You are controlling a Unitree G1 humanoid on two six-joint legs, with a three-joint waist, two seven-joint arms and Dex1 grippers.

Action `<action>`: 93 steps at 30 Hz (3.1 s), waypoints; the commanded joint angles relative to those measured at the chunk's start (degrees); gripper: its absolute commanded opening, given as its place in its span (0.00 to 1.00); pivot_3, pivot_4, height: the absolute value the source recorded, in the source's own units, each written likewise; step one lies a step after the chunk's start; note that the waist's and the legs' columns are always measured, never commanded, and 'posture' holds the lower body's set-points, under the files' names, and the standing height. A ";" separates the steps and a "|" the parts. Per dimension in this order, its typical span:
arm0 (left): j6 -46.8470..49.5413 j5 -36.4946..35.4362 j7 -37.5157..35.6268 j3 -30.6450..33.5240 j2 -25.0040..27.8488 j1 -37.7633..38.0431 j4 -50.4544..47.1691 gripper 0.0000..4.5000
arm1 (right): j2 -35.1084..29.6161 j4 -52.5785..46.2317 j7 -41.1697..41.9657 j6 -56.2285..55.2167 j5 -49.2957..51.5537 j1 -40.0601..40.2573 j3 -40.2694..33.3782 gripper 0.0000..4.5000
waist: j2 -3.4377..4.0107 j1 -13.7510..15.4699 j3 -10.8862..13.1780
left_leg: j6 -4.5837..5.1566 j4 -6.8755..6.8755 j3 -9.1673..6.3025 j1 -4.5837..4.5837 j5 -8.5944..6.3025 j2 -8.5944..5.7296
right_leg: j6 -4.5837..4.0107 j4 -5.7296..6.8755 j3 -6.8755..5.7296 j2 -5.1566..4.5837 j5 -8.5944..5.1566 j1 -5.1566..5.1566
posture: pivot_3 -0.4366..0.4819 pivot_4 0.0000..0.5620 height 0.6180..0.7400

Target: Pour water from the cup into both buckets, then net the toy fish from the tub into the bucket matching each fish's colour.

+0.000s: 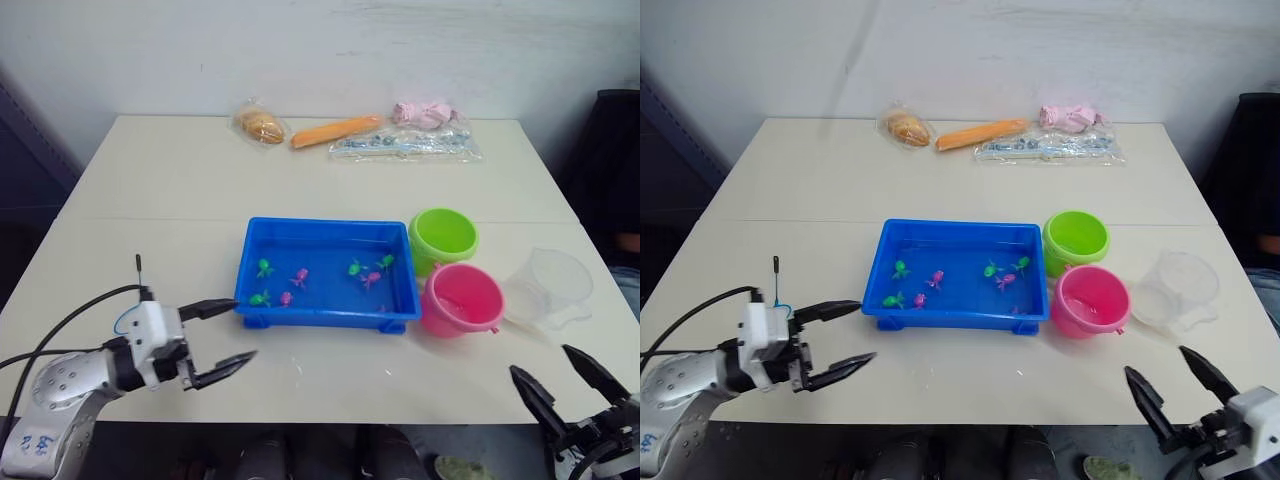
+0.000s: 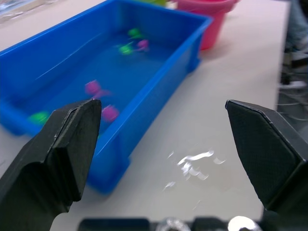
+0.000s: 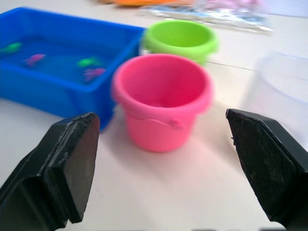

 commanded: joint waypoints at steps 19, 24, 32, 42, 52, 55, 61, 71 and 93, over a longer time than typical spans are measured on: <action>7.64 -0.65 -2.72 -9.74 -2.43 -19.56 3.02 0.99 | 3.84 23.29 -26.99 -1.49 -12.89 -27.22 1.91 1.00 | -0.05 -2.41 -0.02 | -0.14 -0.06 0.04 -0.06 0.13 0.04 | -0.19 0.26 0.10 0.33 -0.14 -0.13 | 0.48 0.27 1.00; 6.74 0.56 -2.11 -9.76 -3.13 -19.53 3.14 0.99 | 2.09 28.52 -27.08 -2.57 -13.95 -32.20 1.43 1.00 | 0.08 -1.49 0.04 | -0.15 0.07 -0.07 -0.06 0.19 0.00 | -0.14 0.55 0.12 0.30 -0.22 -0.14 | 0.48 0.27 1.00; 5.93 1.46 -1.20 -8.86 -3.41 -18.54 2.76 0.99 | 0.05 32.40 -29.19 -3.32 -14.78 -35.09 0.39 1.00 | 0.11 -1.92 0.03 | -0.13 0.15 -0.03 0.01 0.25 -0.01 | -0.14 0.72 0.19 0.25 -0.22 -0.13 | 0.48 0.27 1.00; 5.75 1.67 -0.57 -9.24 -3.72 -18.32 2.43 0.99 | -1.36 36.45 -32.68 -2.80 -14.29 -38.75 -1.29 1.00 | 0.12 -2.24 0.03 | -0.12 0.15 -0.03 0.01 0.27 -0.01 | -0.14 0.75 0.20 0.23 -0.22 -0.14 | 0.48 0.27 1.00; 5.67 2.16 -1.24 -9.69 -4.16 -20.00 3.74 0.99 | -2.01 40.22 -33.97 -3.58 -14.58 -43.38 -1.24 1.00 | 0.12 -2.23 0.03 | -0.12 0.15 -0.03 0.01 0.30 -0.01 | -0.14 0.76 0.20 0.23 -0.22 -0.14 | 0.48 0.27 1.00; 5.53 2.42 -1.38 -9.85 -4.38 -20.76 4.27 0.99 | -2.08 41.33 -34.57 -3.70 -14.65 -44.64 -1.17 1.00 | 0.12 -2.25 0.03 | -0.12 0.15 -0.03 0.01 0.30 -0.02 | -0.14 0.76 0.20 0.23 -0.22 -0.14 | 0.48 0.27 1.00; 5.14 3.03 -1.37 -10.19 -4.91 -21.19 4.47 0.99 | -2.60 43.77 -34.36 -2.90 -13.68 -47.09 -1.24 1.00 | 0.12 -2.27 0.03 | -0.12 0.15 -0.02 0.00 0.31 -0.02 | -0.14 0.76 0.20 0.24 -0.22 -0.14 | 0.48 0.27 1.00; 4.27 3.74 -0.65 -10.05 -5.61 -20.64 4.68 1.00 | -2.79 40.91 -31.00 0.29 -9.64 -48.36 -1.26 0.01 | 0.13 -2.19 0.03 | -0.11 0.15 -0.03 0.00 0.32 -0.03 | -0.13 0.77 0.20 0.21 -0.22 -0.14 | 0.48 0.27 1.00; 0.92 5.48 -3.22 -12.97 -10.06 -25.72 13.25 1.00 | -22.83 9.77 -25.22 12.99 -16.07 -37.46 0.48 0.01 | 0.24 -1.88 0.08 | -0.09 0.14 -0.05 -0.03 0.32 -0.04 | -0.11 0.67 0.14 0.22 -0.20 -0.15 | 0.48 0.27 1.00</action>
